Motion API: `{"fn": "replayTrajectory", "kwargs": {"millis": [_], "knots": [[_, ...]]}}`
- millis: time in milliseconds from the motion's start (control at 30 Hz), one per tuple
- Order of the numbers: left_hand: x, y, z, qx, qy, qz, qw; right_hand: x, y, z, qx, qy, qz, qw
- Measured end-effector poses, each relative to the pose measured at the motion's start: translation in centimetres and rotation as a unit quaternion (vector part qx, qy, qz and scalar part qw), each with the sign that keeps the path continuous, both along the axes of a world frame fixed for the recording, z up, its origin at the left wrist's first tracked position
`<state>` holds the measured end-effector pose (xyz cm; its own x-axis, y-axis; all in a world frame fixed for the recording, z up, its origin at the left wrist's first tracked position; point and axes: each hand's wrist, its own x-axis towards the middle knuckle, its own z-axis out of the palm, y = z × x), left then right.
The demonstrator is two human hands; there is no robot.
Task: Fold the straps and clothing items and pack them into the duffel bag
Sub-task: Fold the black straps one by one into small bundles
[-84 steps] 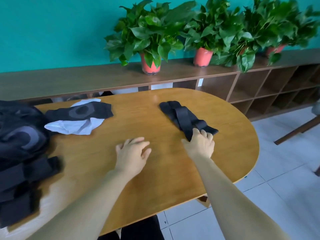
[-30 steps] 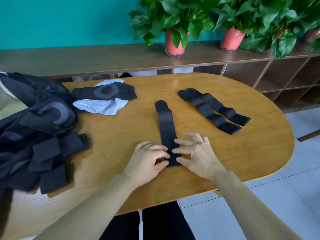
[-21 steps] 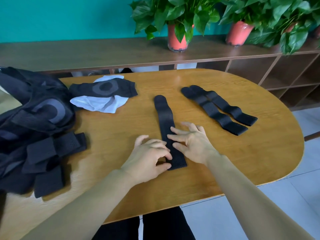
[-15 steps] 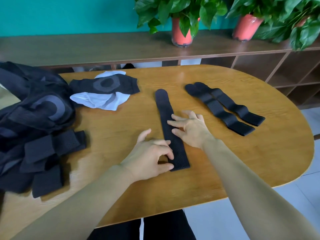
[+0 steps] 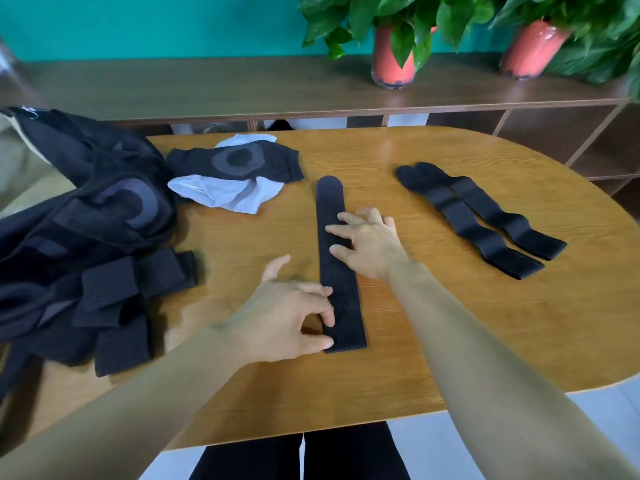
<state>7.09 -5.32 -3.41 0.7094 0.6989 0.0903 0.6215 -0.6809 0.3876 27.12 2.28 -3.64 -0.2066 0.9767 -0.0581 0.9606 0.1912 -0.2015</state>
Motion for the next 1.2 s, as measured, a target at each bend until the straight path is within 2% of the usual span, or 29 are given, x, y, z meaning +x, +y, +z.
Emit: {"fn": "replayTrajectory", "kwargs": {"millis": [167, 467, 600, 733, 867, 1067, 1200], "knots": [[-1.8, -1.9, 0.2, -0.012, 0.003, -0.004, 1.0, -1.3, -1.8, 0.2, 0.003, -0.001, 0.009, 1.0], [-2.6, -4.0, 0.4, -0.019, 0.026, 0.02, 0.999, -3.1, -3.1, 1.7, -0.06, -0.026, -0.022, 0.998], [-2.7, -4.7, 0.0, -0.034, 0.004, 0.046, 0.998, -2.7, -5.0, 2.7, -0.006, 0.076, -0.046, 0.996], [-2.8, -5.6, -0.3, -0.066, -0.06, 0.081, 0.993, -1.5, -9.7, 3.6, 0.041, 0.208, -0.048, 0.976], [-2.5, -6.4, 0.0, -0.079, -0.064, 0.097, 0.99, -0.4, -15.5, 2.2, -0.019, 0.32, -0.058, 0.945], [-2.2, -7.2, -0.3, -0.082, -0.076, 0.12, 0.986, -0.9, -18.4, -0.7, -0.057, 0.311, -0.079, 0.945], [-2.1, -7.6, -0.3, -0.097, -0.108, 0.139, 0.98, -1.5, -17.9, -1.2, 0.023, 0.28, -0.062, 0.958]]}}
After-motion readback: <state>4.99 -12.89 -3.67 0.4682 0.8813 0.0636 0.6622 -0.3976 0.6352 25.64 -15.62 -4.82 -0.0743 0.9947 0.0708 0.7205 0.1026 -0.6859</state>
